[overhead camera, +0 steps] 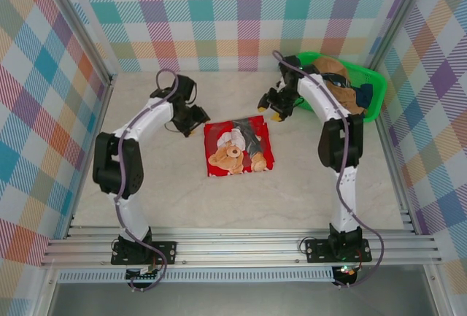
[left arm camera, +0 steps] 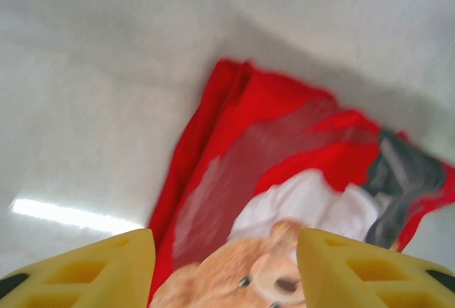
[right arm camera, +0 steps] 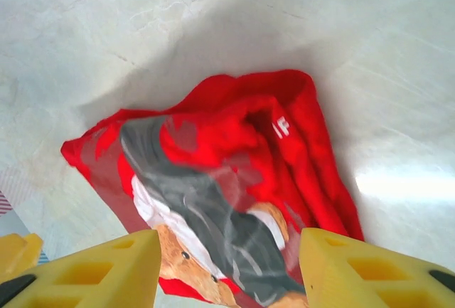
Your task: Fold and stack the t-shirts
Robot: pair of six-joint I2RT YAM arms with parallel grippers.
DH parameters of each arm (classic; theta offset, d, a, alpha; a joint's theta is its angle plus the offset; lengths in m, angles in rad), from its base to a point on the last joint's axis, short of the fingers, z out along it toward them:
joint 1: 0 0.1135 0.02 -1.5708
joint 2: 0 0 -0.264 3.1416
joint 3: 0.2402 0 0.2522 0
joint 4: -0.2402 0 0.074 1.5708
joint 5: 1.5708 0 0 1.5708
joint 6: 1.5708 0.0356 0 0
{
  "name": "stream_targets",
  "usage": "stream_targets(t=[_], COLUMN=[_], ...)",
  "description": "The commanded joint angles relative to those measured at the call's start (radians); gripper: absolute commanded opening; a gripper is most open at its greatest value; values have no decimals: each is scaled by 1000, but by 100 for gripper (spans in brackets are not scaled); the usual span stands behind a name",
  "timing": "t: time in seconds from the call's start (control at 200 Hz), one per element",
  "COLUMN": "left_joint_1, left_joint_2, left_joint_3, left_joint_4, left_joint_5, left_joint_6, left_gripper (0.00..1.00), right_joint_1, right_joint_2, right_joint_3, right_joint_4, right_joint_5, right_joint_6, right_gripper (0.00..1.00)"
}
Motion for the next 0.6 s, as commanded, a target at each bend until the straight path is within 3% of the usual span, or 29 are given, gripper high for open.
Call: stream_targets(t=[0.0, 0.125, 0.225, 0.49, 0.595], left_joint_1=[-14, -40, -62, -91, -100], left_joint_2=[-59, -58, -31, 130, 176], left_joint_3=[-140, -232, -237, -138, -77], left_joint_4=[32, 115, 177, 90, 17], left_joint_5=[58, 117, 131, 76, 13], left_joint_6=[-8, -15, -17, 38, 62], left_gripper=[49, 48, 47, 32, 30], right_joint_1=[1, 29, 42, 44, 44], right_joint_2=[-203, -423, -503, -559, -580], right_joint_3=[-212, -539, -674, -714, -712], right_joint_4=[93, 331, 406, 371, 363], right_joint_5=[36, 28, 16, 10, 15], right_joint_6=[-26, -23, -14, -9, 6], right_gripper=[53, 53, 50, 48, 48])
